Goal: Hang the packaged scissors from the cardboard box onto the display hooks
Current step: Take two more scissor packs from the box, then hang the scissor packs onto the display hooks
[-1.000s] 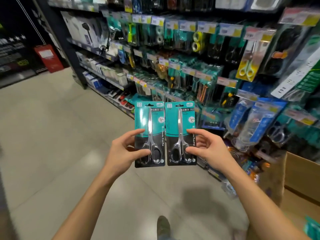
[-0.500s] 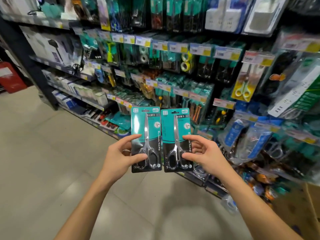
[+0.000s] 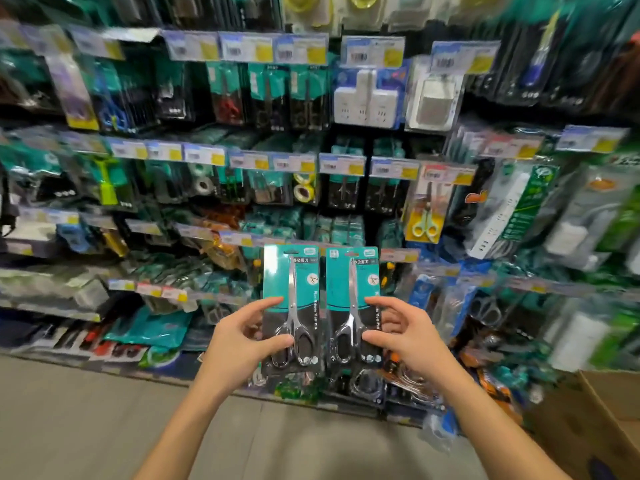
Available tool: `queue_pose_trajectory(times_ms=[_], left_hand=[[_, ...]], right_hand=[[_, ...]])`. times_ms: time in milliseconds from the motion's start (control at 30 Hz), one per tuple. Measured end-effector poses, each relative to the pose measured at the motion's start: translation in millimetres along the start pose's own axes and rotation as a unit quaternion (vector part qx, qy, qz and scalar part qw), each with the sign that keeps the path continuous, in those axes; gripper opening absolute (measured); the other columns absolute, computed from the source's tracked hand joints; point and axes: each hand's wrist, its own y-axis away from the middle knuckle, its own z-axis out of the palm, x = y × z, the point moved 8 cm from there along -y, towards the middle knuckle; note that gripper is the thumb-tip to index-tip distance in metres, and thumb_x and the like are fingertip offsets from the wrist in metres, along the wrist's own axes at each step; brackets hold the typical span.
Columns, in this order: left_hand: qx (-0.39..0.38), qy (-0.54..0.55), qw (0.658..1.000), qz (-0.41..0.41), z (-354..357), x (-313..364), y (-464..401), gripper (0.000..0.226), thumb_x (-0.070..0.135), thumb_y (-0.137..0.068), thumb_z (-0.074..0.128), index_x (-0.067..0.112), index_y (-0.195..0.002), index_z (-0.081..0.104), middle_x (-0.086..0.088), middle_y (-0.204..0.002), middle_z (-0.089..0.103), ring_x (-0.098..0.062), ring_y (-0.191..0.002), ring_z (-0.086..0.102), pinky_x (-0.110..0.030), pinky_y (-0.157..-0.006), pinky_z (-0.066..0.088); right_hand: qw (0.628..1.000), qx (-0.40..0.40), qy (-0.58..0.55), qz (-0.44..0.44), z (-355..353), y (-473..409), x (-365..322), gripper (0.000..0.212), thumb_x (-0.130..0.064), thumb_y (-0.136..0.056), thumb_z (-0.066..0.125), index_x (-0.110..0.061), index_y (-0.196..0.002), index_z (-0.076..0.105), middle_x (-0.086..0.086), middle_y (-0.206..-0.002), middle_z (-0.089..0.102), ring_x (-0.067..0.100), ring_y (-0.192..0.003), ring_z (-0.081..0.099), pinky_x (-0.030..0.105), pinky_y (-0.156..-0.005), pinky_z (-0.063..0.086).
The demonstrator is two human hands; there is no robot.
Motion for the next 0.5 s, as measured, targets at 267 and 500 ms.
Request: queue_pose_trajectory(times_ms=[267,500], left_hand=[[-0.074,0.029,0.997,0.021,4,-14,-68,0.056,0.018,-0.066,0.088,0.043,-0.111,0.065,0.025,-0.112,0.061,0.009,-0.1,0.055,-0.006,-0.077,0.041],[-0.124,0.04,0.991,0.019,34,-16,-124,0.059,0.017,-0.07,0.085,0.042,-0.119,0.063,0.021,-0.123,0.057,-0.001,-0.118,0.048,-0.017,-0.097,0.039]], right_hand=[[0.994,0.087,0.041,0.044,-12,-11,5,0.049,-0.006,-0.077,0.08,-0.027,-0.118,0.064,-0.012,-0.063,0.034,0.011,-0.054,0.029,0.018,-0.054,0.034],[0.99,0.129,0.045,0.038,-41,-53,17,0.047,-0.003,-0.078,0.078,-0.029,-0.115,0.065,-0.003,-0.072,0.025,0.01,-0.06,0.029,0.025,-0.062,0.031]])
